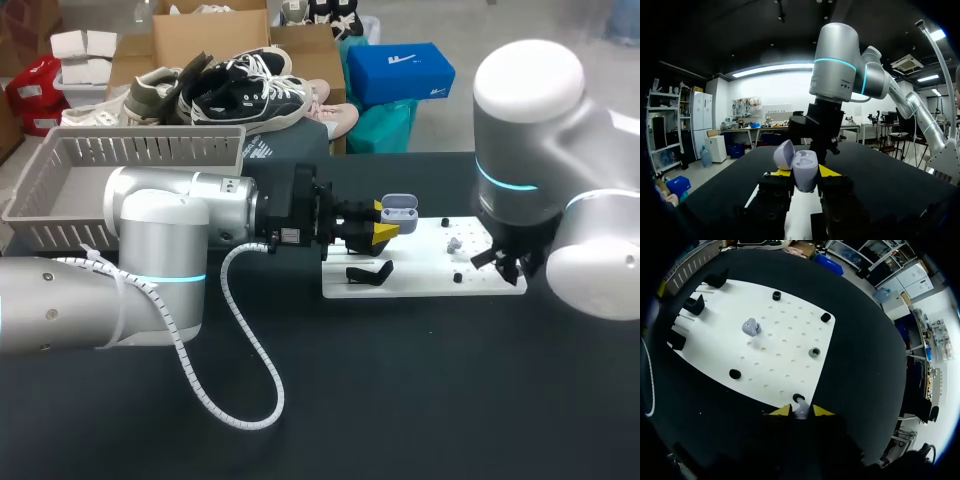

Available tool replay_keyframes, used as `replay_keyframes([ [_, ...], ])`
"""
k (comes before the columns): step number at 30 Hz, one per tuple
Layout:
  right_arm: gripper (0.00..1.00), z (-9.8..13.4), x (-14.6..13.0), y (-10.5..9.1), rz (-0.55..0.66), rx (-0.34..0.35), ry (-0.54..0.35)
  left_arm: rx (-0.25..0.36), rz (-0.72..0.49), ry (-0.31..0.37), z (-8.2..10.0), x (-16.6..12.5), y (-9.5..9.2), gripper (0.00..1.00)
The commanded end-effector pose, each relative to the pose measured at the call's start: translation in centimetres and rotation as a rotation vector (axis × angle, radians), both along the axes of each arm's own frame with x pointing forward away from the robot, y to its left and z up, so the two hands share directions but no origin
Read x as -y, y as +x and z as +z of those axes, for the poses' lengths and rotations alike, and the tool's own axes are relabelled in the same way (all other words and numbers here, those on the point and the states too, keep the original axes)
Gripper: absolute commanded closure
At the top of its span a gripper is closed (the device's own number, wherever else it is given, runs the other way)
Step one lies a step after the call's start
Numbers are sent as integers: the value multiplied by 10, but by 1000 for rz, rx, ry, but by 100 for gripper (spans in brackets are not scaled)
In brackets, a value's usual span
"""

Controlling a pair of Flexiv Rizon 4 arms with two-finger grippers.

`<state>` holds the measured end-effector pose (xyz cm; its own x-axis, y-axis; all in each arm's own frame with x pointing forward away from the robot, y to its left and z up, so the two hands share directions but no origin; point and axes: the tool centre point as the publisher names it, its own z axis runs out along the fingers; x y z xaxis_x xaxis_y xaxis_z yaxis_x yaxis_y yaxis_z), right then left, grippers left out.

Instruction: Pick up each earbud case from the left stands, insert the matching earbuds, close the lid, and place the case in the box.

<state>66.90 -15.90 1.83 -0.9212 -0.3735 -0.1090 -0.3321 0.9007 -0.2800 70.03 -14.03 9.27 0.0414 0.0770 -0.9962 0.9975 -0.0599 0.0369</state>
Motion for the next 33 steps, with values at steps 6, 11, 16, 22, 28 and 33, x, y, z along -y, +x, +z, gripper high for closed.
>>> replay_keyframes([
  [6,100,-3,-3,0,3,-8,0,0,-5,0,0,0,2,100],
  [11,100,-1,-4,-1,7,-14,2,0,-5,0,0,0,2,100],
  [16,100,3,-3,-1,6,-5,-7,0,-5,0,0,0,2,100],
  [22,100,11,-2,-3,-2,1,2,0,-5,0,0,0,2,100],
  [28,100,26,-3,-8,0,23,-2,0,-5,0,0,0,2,100],
  [33,100,49,-5,-15,7,62,7,0,-5,0,0,0,2,100],
])
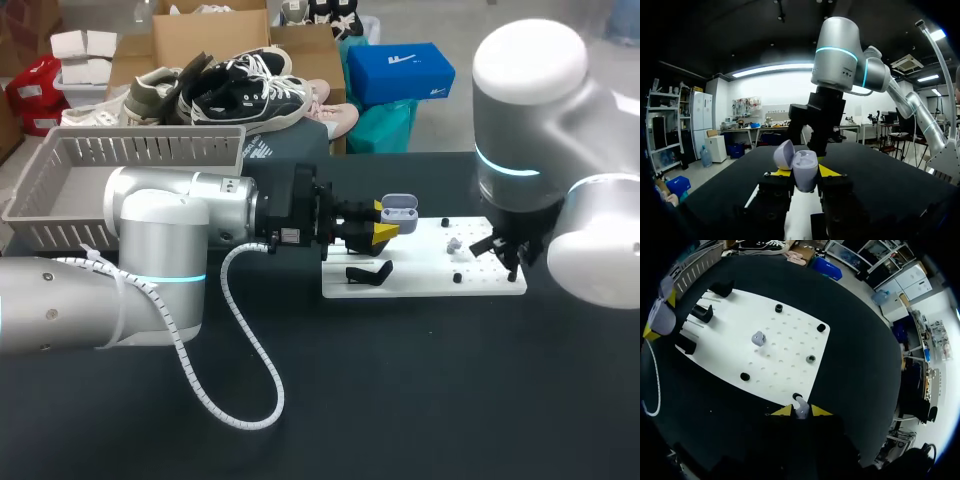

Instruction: Pick up each earbud case from the left stands, insert the matching earbuds, close the lid, and place the case in the box.

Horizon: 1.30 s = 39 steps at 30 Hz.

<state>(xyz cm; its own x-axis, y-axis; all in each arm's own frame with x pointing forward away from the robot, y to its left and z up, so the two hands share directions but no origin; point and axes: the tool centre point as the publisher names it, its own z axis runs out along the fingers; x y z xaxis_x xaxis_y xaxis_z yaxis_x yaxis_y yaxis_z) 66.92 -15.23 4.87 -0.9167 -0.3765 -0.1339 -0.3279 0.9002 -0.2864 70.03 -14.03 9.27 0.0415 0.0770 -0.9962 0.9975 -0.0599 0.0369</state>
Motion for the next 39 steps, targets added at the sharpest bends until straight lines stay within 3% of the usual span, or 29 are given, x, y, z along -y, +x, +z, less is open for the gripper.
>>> replay_keyframes([
  [1,100,27,1,-17,7,50,9,0,-5,0,0,0,2,100],
  [9,100,81,-24,-28,84,113,2,0,-5,0,0,0,2,100],
  [20,100,120,-75,-39,232,58,-26,0,-5,0,0,0,2,100],
  [30,100,129,-123,-21,314,11,-78,0,-5,0,0,0,2,100],
  [39,100,120,-137,-11,326,-65,-131,0,-5,0,0,0,2,100],
])
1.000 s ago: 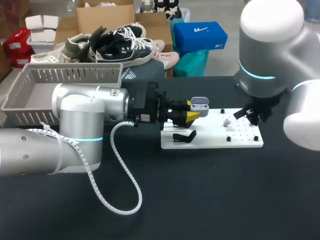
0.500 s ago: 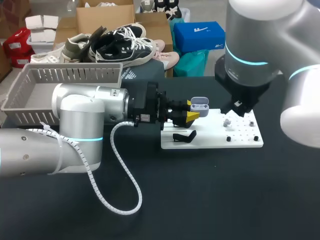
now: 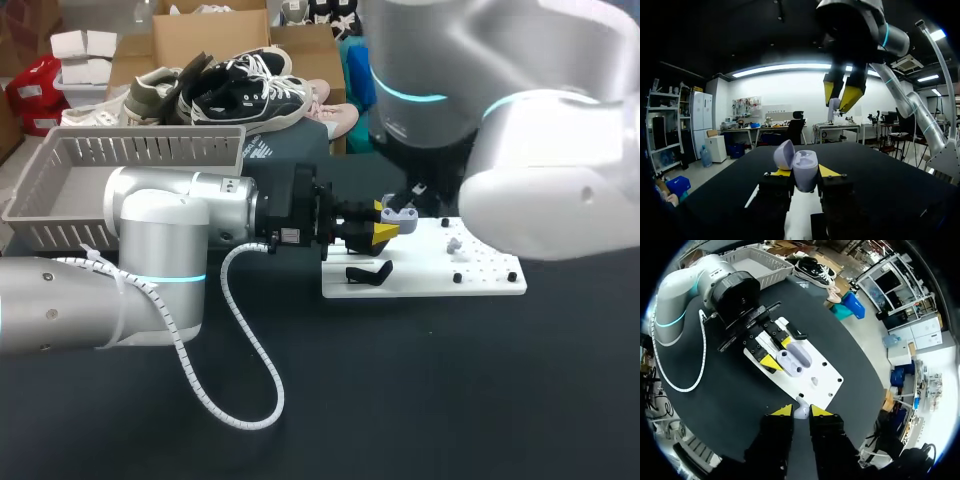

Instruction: Pick up each earbud case from the left stands, insert the matching earbuds, close the lid, and place the case in the box.

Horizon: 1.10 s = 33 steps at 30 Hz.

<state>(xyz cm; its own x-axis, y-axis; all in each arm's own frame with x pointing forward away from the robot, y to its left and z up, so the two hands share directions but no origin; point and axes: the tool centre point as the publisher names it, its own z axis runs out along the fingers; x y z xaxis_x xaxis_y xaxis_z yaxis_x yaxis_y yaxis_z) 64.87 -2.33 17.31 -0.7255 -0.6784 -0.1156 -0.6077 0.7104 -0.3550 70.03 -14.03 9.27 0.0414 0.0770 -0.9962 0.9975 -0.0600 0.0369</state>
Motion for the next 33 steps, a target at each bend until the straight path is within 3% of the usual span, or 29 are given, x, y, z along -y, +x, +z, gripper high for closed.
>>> replay_keyframes([
  [1,100,-6,-7,11,-30,-78,-75,0,-5,0,0,0,2,100],
  [3,100,-9,-7,12,-22,-104,-64,0,-5,0,0,0,2,100],
  [27,100,-10,-6,13,-19,-87,-41,0,-5,0,0,0,2,100],
  [30,100,-18,-4,21,-176,-111,-72,0,-5,0,0,0,2,100],
  [32,100,-20,-2,26,-301,-96,-67,0,-5,0,0,0,2,100],
  [33,100,-21,-2,26,-341,-121,-43,0,-5,0,0,0,2,100],
])
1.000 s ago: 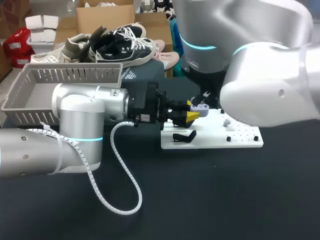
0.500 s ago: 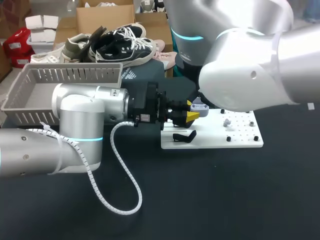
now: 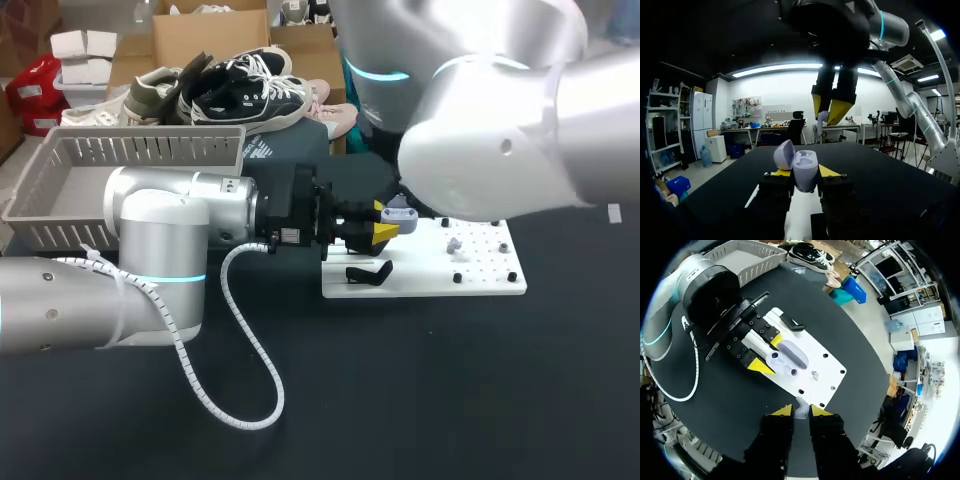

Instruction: Pick up each earbud case from the left stands, insert the matching earbuds, close the lid, and place the case in the box.

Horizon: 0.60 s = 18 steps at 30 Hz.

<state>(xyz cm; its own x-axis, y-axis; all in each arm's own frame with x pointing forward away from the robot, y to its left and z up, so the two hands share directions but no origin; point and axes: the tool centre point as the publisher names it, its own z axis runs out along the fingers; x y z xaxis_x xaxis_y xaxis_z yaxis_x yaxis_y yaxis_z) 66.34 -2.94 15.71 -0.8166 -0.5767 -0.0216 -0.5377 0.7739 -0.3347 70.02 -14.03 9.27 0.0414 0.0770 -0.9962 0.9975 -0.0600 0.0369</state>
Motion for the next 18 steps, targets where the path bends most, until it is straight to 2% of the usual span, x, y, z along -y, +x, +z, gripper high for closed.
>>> replay_keyframes([
  [1,100,-5,-8,12,-233,-33,3,0,-5,0,0,0,2,100],
  [2,100,-5,-8,12,-256,-14,-4,0,-5,0,0,0,2,100],
  [6,100,1,-5,9,-352,-10,46,0,-5,0,0,0,2,100],
  [11,100,3,4,5,-451,-45,73,0,-5,0,0,0,2,100],
  [13,100,2,7,1,-473,-69,81,0,-5,0,0,0,2,100],
  [18,100,1,9,-3,-477,-72,93,0,-5,0,0,0,2,100],
])
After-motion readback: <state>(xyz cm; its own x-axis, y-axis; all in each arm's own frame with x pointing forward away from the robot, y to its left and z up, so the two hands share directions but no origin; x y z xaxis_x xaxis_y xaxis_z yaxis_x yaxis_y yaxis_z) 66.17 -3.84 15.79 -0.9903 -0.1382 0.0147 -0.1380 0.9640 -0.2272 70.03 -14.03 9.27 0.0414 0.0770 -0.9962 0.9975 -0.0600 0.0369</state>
